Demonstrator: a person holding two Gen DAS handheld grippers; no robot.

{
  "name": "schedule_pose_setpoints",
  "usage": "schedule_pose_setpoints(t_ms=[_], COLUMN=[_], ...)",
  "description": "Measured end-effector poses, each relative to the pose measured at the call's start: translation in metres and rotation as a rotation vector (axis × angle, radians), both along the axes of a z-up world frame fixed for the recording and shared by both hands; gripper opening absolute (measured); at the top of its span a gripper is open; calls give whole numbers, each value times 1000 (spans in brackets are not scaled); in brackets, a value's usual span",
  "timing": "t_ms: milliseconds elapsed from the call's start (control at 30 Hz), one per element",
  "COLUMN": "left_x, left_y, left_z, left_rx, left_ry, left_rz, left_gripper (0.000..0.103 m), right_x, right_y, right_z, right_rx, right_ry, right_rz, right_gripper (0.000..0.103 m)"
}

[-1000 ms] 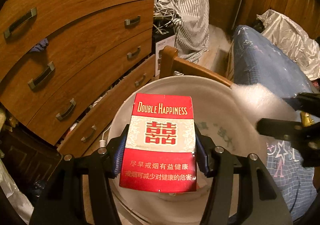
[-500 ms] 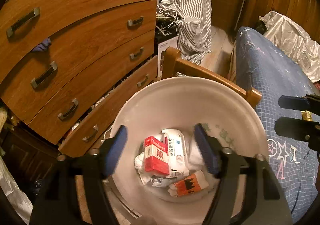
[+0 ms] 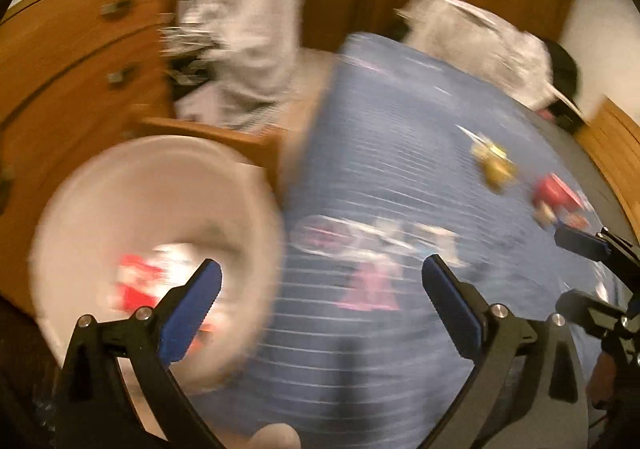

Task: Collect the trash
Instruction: 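Move both tools back over the remaining trash on the bed, then grasp the beige sponge block with the left tool while the right tool grasps the white face mask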

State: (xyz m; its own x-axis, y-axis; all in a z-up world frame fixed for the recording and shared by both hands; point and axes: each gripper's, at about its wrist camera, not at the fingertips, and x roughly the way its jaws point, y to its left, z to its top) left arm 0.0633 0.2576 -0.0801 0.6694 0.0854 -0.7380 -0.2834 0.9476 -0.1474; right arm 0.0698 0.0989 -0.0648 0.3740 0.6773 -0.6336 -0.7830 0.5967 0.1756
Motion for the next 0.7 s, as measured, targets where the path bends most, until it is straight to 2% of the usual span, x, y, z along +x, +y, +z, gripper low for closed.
schedule_pose_setpoints(t_ms=[133,233,333,433,500,700], left_x=[35,55,73,93,105,152], left_y=[-85,-141,-186,-224,-242,-269], left_z=[-30,-46,-59,-69,-72,-71], left_rx=[-33,-46,-33,4,30,60], left_ry=[56,79,101,127,139,132], left_rz=[-166,-277,-364,-438,-472,-540], left_gripper=[97,97,97,97,97,95], right_x=[-2,-4,-5,-6,-3,11], right_y=[-130,-229,-301,-351,-368,-381], right_z=[-17,-30,-49,-70,-83,-105], right_rx=[-26,-90,-155,-170,-171,-156], right_ry=[-14,-34,-27,12,37,91], right_rz=[-190,-350,-473,-534,-542,-533], right_gripper=[78,78,78,78,78,78])
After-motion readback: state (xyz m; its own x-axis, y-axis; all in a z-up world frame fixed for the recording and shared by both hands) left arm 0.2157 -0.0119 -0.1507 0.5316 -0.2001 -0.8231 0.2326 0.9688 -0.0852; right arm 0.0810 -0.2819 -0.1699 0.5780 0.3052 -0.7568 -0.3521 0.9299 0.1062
